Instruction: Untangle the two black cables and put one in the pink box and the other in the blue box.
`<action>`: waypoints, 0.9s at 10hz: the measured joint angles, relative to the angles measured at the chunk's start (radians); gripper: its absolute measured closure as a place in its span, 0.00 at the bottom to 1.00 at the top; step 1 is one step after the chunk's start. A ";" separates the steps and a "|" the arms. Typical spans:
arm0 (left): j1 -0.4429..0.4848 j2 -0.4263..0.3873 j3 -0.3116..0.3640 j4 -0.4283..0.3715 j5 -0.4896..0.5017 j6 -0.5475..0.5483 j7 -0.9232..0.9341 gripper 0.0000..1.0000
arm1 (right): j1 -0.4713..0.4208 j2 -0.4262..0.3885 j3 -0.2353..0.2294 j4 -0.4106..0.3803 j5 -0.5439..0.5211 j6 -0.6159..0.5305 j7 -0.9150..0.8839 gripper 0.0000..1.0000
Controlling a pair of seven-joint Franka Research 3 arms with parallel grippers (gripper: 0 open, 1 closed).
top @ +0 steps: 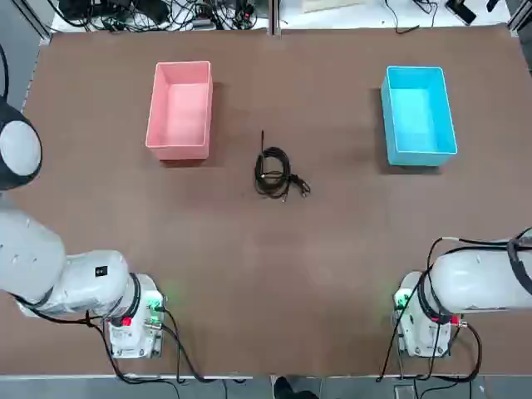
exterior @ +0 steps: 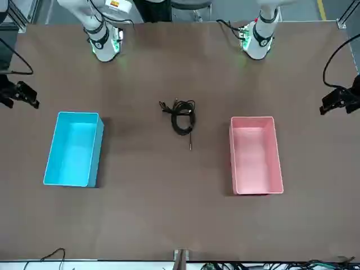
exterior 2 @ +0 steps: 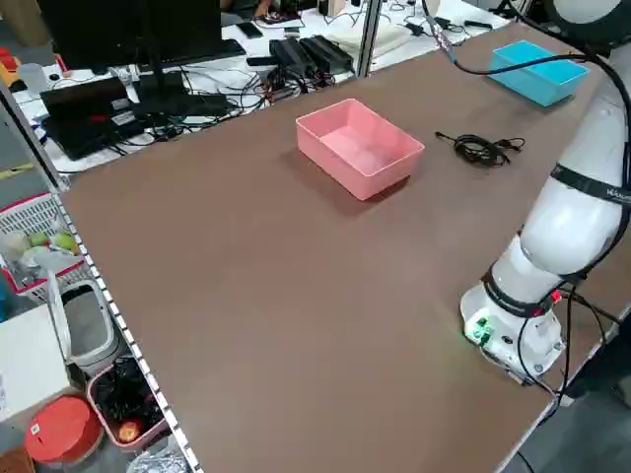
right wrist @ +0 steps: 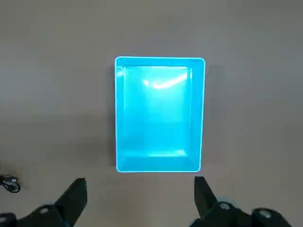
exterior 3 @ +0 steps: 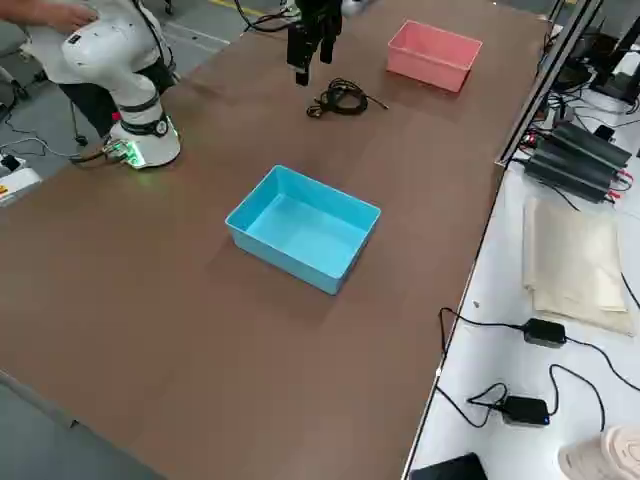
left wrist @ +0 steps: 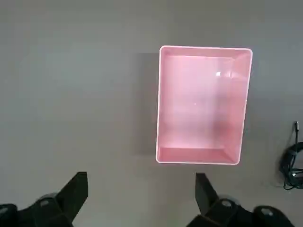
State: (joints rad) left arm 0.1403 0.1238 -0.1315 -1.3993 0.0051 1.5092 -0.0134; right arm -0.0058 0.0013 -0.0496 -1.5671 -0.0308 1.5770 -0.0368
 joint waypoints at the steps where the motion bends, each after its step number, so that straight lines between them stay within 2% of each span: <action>1: 0.000 0.000 -0.001 -0.001 0.000 0.000 0.000 0.00 | 0.000 0.000 0.000 0.000 0.000 0.000 0.000 0.00; 3: -0.014 -0.001 -0.009 -0.002 0.000 0.000 -0.003 0.00 | 0.000 0.000 0.000 0.000 0.000 0.000 0.000 0.00; 5: -0.034 0.001 -0.067 -0.011 0.000 0.007 -0.099 0.00 | 0.000 0.000 0.000 -0.001 0.000 0.000 0.000 0.00; 7: -0.098 0.032 -0.116 -0.026 0.001 0.043 -0.297 0.00 | 0.001 0.001 0.000 -0.004 0.000 0.000 0.001 0.00; 9: -0.207 0.090 -0.123 -0.032 0.006 0.082 -0.540 0.00 | 0.004 0.002 0.002 -0.021 0.001 0.016 0.008 0.00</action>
State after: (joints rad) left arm -0.0669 0.2141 -0.2545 -1.4317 0.0107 1.5915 -0.5534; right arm -0.0021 0.0035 -0.0477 -1.5886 -0.0293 1.5932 -0.0284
